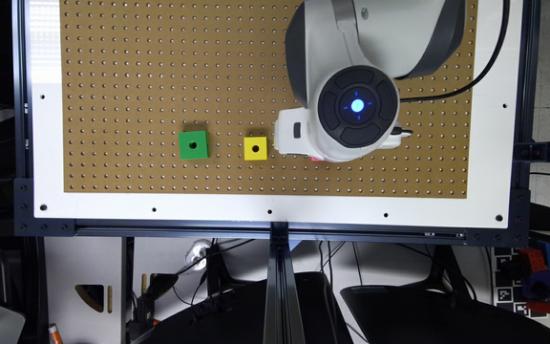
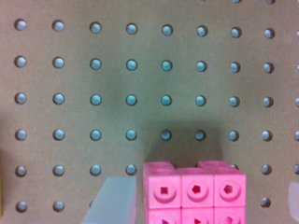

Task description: Pick up pink block.

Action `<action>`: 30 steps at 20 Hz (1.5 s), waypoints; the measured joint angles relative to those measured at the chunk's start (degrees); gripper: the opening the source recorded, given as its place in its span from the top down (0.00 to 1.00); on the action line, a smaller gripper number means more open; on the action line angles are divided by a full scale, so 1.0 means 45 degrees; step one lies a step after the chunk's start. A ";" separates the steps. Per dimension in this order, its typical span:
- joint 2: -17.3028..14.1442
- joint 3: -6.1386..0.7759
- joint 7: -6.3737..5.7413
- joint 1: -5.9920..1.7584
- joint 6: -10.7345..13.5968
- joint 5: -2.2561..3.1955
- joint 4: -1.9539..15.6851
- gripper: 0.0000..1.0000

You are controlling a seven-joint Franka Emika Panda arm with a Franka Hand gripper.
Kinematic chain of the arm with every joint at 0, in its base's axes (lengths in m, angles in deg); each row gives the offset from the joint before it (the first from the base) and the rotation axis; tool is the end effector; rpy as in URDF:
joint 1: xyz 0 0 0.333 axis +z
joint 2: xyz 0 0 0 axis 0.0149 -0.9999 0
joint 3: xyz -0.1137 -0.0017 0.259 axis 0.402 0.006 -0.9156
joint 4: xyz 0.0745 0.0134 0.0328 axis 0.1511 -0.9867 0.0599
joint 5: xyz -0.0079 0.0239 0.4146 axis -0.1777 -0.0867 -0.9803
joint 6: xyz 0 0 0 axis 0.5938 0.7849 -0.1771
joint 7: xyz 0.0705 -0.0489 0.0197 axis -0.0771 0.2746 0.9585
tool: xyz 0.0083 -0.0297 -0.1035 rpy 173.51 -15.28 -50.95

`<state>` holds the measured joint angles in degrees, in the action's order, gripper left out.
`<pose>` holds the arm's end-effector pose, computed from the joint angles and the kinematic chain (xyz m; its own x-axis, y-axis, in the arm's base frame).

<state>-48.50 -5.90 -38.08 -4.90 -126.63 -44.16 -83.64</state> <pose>0.5891 0.1108 0.1843 0.7255 -0.6871 -0.0393 -0.6873 -0.7205 -0.0917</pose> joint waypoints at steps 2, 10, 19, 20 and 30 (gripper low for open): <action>-0.0016 0.0001 0.0000 0.0000 0.0003 0.0000 0.0014 0.00; -0.1062 0.0059 -0.0017 0.0001 -0.0744 0.0223 0.0180 0.00; -0.1100 0.0058 -0.0018 0.0023 -0.0742 0.0224 0.0386 0.00; -0.1108 0.0058 -0.0018 0.0027 -0.0742 0.0224 0.0409 0.00; -0.1775 0.0191 -0.0101 0.0146 -0.1116 0.0375 0.0686 0.00</action>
<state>-56.49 -5.04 -38.53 -4.25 -131.65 -42.47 -80.55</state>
